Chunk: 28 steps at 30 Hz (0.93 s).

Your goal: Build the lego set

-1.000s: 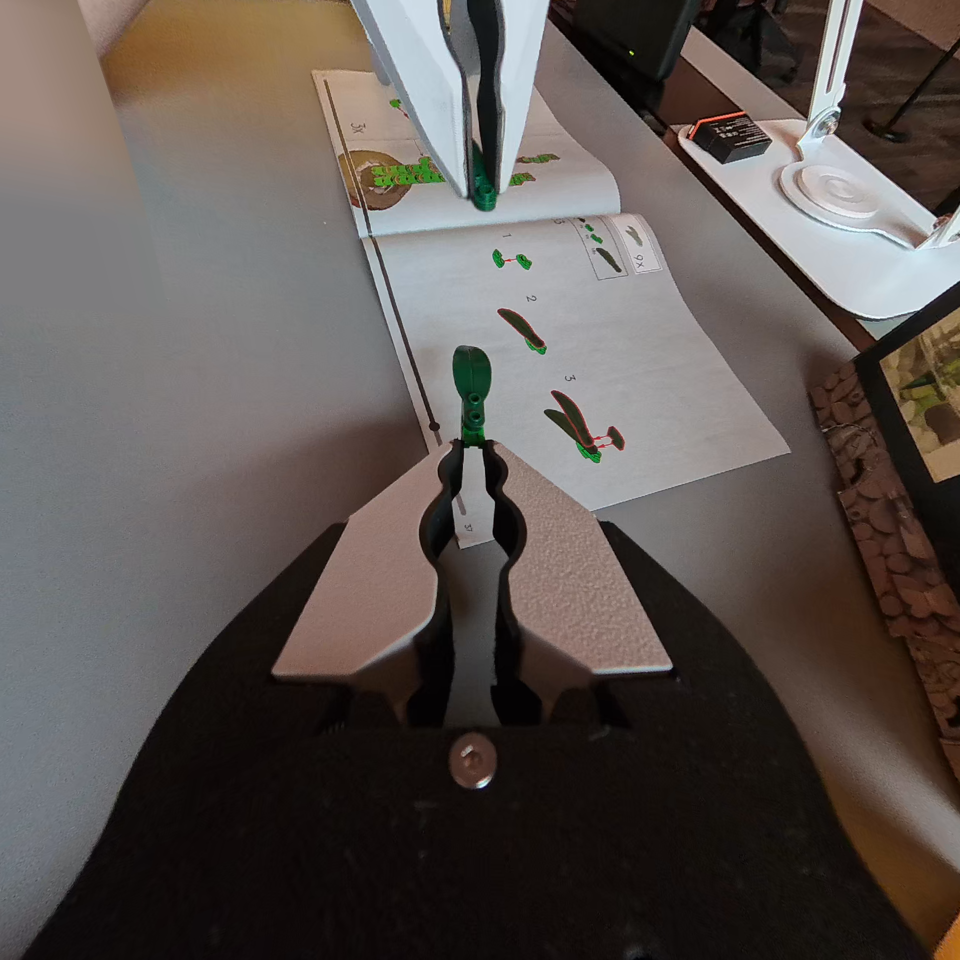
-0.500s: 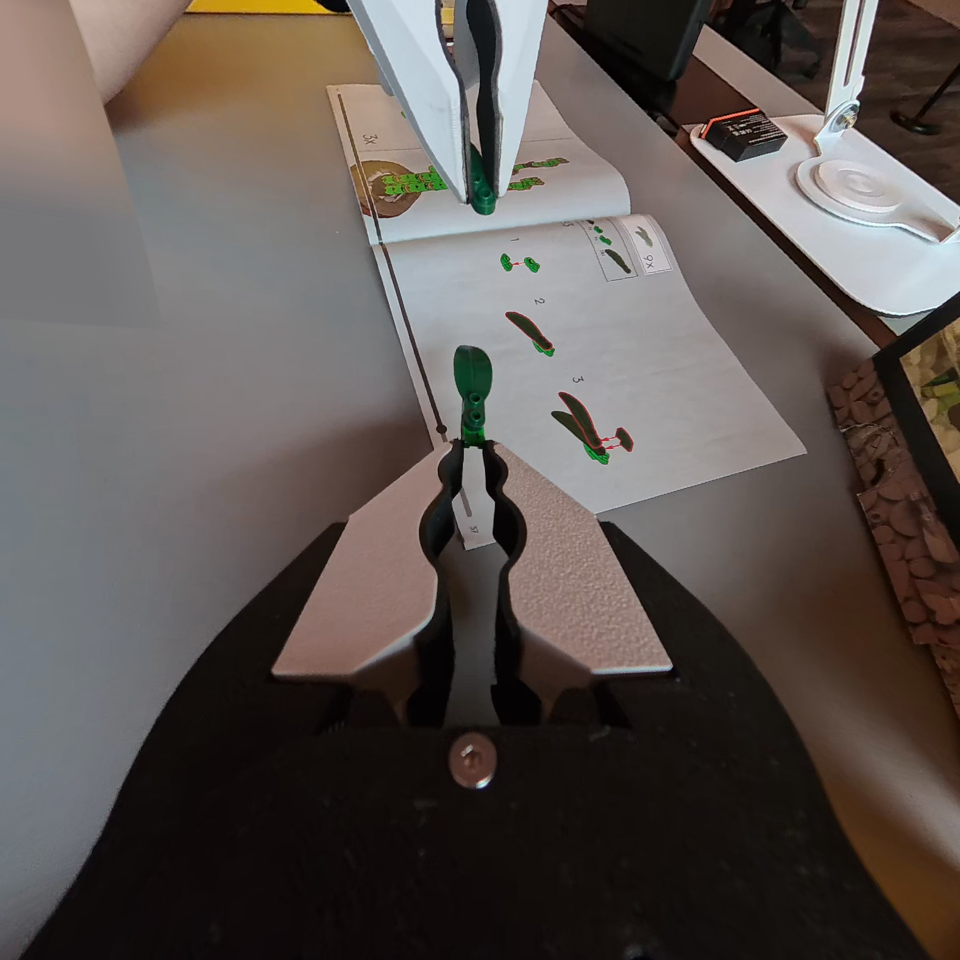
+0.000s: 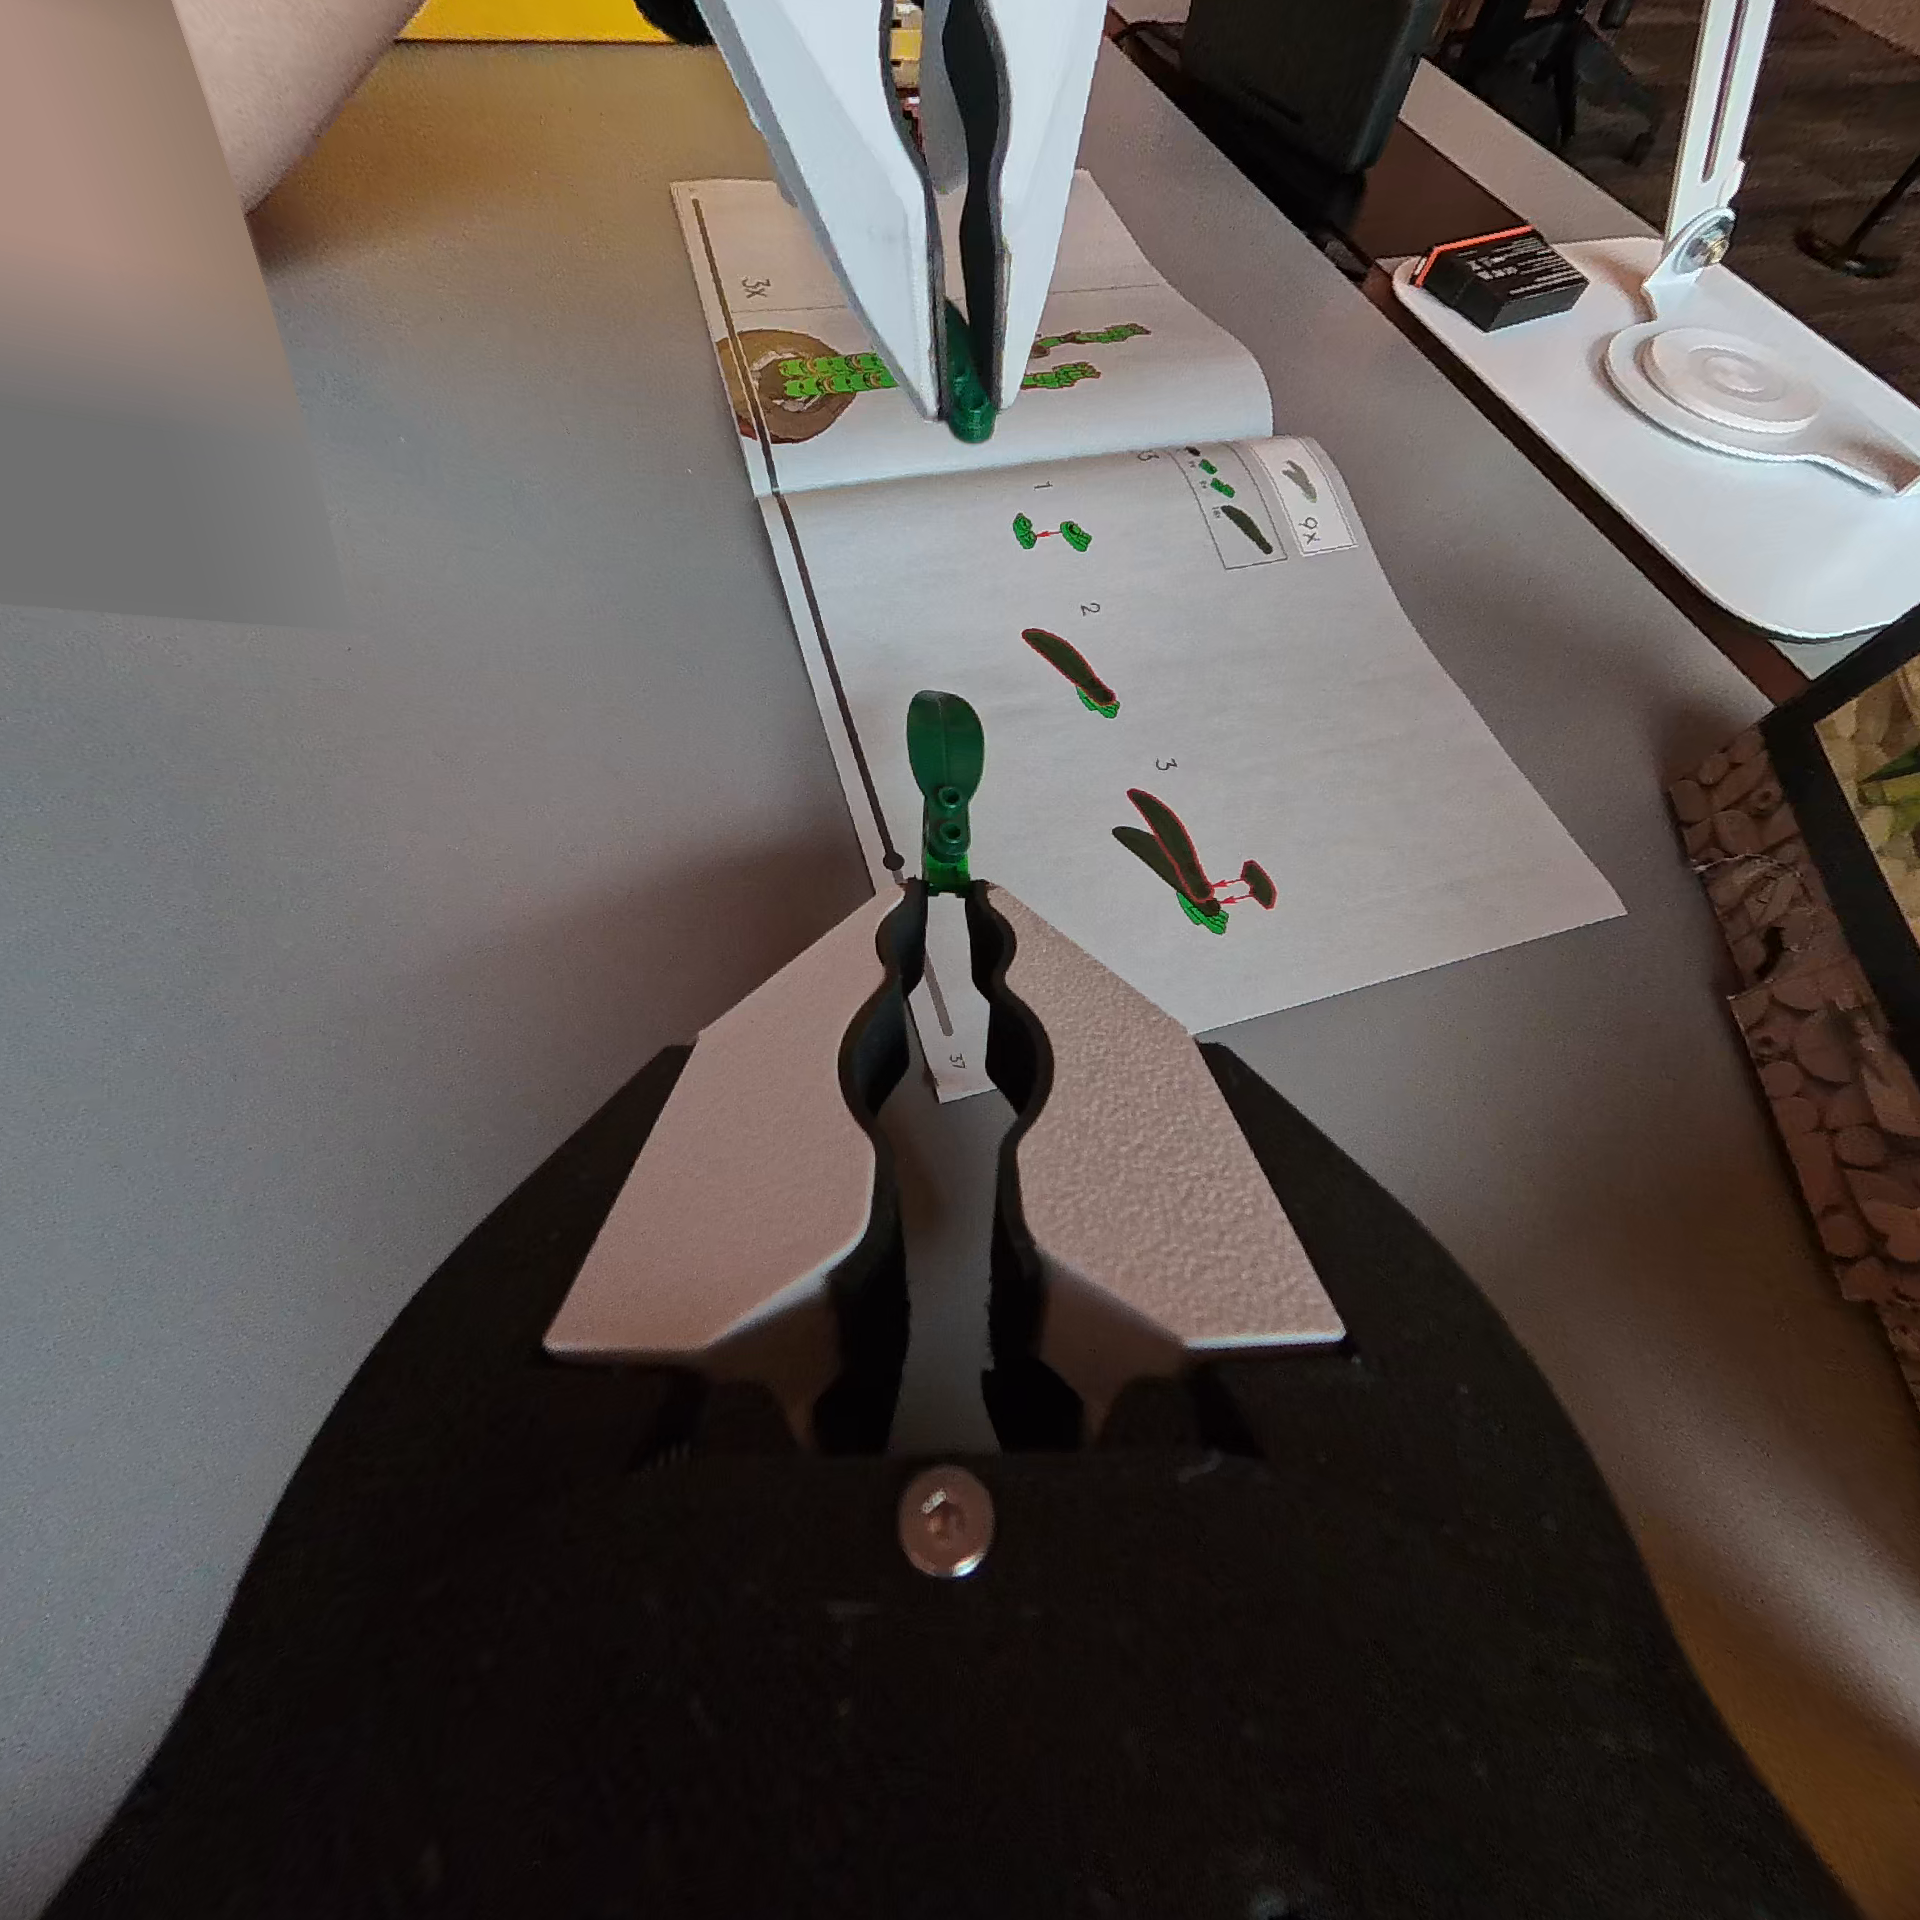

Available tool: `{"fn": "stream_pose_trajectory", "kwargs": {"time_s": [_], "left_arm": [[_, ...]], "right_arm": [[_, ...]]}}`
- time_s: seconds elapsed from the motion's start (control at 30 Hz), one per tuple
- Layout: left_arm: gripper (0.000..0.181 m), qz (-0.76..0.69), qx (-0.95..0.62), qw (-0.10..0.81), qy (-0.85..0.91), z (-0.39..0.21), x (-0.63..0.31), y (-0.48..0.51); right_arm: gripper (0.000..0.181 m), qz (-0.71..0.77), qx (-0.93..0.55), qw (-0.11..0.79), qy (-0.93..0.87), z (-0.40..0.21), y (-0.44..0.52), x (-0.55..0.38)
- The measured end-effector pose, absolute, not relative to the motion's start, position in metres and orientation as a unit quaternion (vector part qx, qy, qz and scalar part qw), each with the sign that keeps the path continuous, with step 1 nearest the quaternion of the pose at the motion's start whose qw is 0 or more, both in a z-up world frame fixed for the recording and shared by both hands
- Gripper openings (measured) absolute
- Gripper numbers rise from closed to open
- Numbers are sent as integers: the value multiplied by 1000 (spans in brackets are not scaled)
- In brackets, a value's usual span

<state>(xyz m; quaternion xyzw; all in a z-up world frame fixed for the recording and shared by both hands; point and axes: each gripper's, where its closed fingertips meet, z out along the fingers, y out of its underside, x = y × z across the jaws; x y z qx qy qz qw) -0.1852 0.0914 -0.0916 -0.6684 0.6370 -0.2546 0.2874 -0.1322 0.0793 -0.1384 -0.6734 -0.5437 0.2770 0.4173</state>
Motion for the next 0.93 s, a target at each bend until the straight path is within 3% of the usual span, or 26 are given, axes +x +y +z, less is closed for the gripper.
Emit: {"fn": "stream_pose_trajectory", "kwargs": {"time_s": [0.93], "left_arm": [[6, -276, -649, 246, 665, -112, -159, 69]], "right_arm": [[7, 304, -663, 415, -543, -134, 71, -141]]}}
